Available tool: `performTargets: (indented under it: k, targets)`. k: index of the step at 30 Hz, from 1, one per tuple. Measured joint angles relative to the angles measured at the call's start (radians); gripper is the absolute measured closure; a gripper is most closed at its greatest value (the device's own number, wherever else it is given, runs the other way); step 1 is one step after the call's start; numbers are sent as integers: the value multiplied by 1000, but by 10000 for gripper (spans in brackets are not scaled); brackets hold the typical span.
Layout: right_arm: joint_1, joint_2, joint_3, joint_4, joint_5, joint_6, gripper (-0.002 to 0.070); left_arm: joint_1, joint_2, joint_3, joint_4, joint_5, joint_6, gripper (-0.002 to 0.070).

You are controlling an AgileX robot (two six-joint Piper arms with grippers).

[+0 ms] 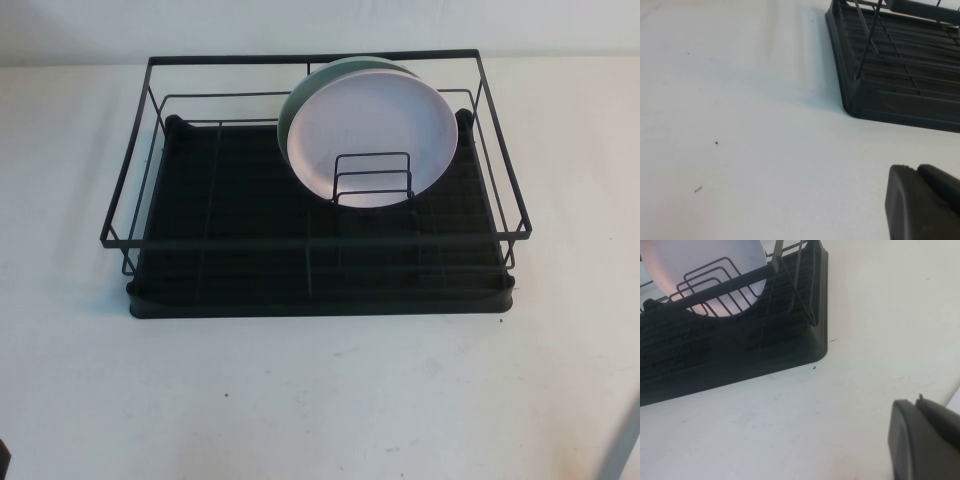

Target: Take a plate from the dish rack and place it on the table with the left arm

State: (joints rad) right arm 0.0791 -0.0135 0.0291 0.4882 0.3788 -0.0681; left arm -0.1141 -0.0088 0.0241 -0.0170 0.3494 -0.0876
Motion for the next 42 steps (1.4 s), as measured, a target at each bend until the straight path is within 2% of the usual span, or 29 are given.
performTargets:
  k: [12, 16, 19, 21, 25, 27, 32, 38, 40, 42]
  targets:
    - [0, 0, 0, 0, 0, 0, 694, 0, 0, 0, 17, 0, 0, 679]
    - [0, 0, 0, 0, 0, 0, 694, 0, 0, 0, 187, -2, 0, 679]
    - [0, 0, 0, 0, 0, 0, 694, 0, 0, 0, 220, -23, -17, 679]
    - [0, 0, 0, 0, 0, 0, 694, 0, 0, 0, 177, -85, -71, 679]
    - [0, 0, 0, 0, 0, 0, 694, 0, 0, 0, -73, -295, -319, 679]
    - [0, 0, 0, 0, 0, 0, 694, 0, 0, 0, -148, -386, -411, 679]
    - [0, 0, 0, 0, 0, 0, 694, 0, 0, 0, -203, -507, -410, 679]
    - [0, 0, 0, 0, 0, 0, 694, 0, 0, 0, -210, -502, -381, 679]
    - [0, 0, 0, 0, 0, 0, 694, 0, 0, -34, -180, -395, -371, 679]
    - [0, 0, 0, 0, 0, 0, 694, 0, 23, -144, -113, -175, -330, 679]
